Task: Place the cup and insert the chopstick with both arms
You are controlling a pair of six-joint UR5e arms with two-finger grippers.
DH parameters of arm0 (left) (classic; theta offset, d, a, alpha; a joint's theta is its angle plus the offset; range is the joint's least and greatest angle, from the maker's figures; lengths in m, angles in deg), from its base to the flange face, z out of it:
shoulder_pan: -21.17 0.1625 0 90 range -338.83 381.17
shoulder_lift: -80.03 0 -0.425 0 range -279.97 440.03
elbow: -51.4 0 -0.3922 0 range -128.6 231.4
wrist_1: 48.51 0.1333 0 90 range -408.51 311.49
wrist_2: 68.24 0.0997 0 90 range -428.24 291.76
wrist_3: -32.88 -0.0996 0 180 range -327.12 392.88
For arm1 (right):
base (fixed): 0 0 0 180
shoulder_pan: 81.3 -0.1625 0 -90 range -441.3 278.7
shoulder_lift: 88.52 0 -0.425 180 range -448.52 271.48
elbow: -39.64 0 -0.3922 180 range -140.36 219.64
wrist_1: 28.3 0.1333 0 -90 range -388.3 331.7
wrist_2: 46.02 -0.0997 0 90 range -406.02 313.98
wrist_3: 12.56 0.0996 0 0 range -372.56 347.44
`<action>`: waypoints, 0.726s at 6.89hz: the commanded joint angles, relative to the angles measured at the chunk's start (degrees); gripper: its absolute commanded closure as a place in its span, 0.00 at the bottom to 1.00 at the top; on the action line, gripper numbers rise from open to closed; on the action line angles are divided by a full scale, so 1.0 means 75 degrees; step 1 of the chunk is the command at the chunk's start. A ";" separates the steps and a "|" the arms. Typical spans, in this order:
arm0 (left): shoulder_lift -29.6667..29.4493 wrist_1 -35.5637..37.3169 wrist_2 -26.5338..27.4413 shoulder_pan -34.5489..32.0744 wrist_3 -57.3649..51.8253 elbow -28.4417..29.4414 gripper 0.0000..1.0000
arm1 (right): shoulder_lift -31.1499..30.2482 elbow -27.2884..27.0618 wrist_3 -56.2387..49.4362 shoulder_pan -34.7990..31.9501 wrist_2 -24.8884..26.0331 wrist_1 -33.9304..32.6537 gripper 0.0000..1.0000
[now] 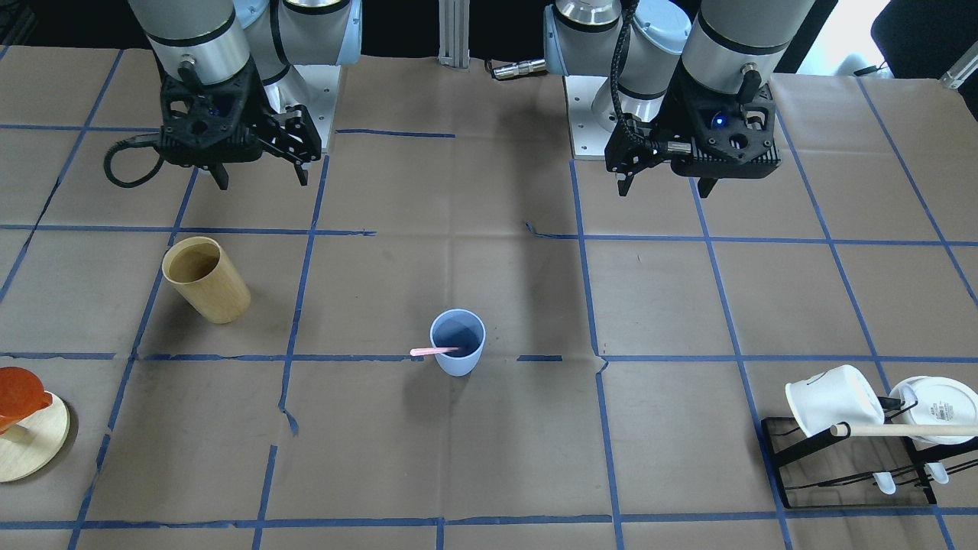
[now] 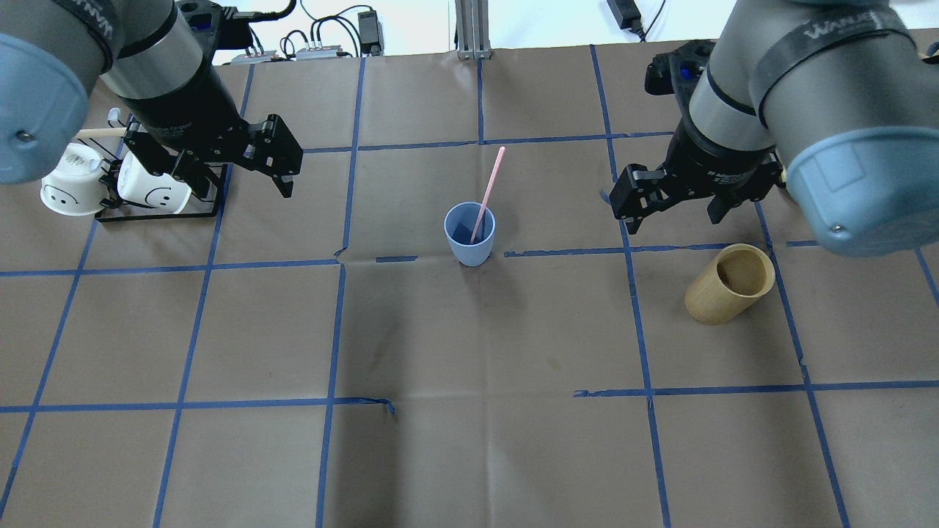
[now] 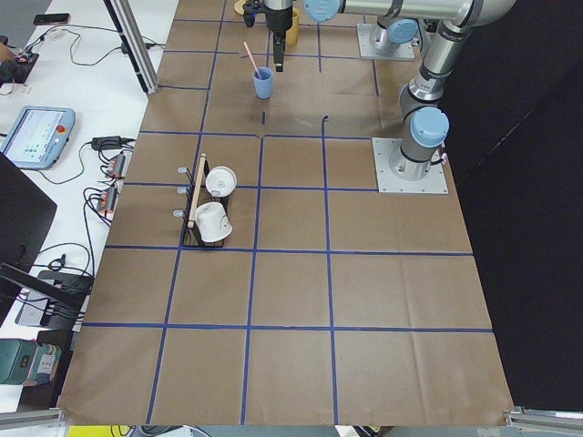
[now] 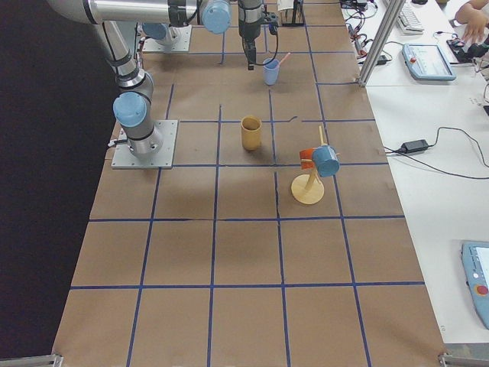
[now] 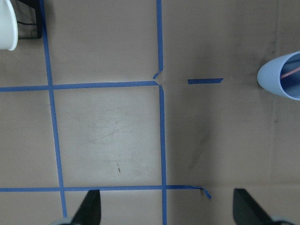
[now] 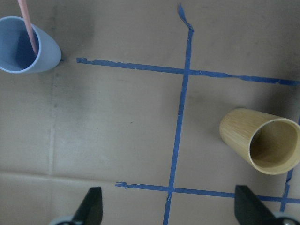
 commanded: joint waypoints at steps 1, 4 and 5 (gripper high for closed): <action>0.0002 0.0000 -0.0009 -0.0012 0.0000 0.0011 0.00 | -0.0071 0.0245 -0.0063 0.0127 -0.0024 0.0408 0.00; -0.0033 0.0035 -0.0009 0.0000 -0.0012 0.0011 0.00 | -0.0083 0.0245 0.0019 0.0127 -0.0036 0.0468 0.00; -0.0021 0.0000 -0.0020 -0.0012 0.0012 0.0022 0.00 | -0.0060 0.0257 0.0298 0.0127 -0.0047 0.0630 0.00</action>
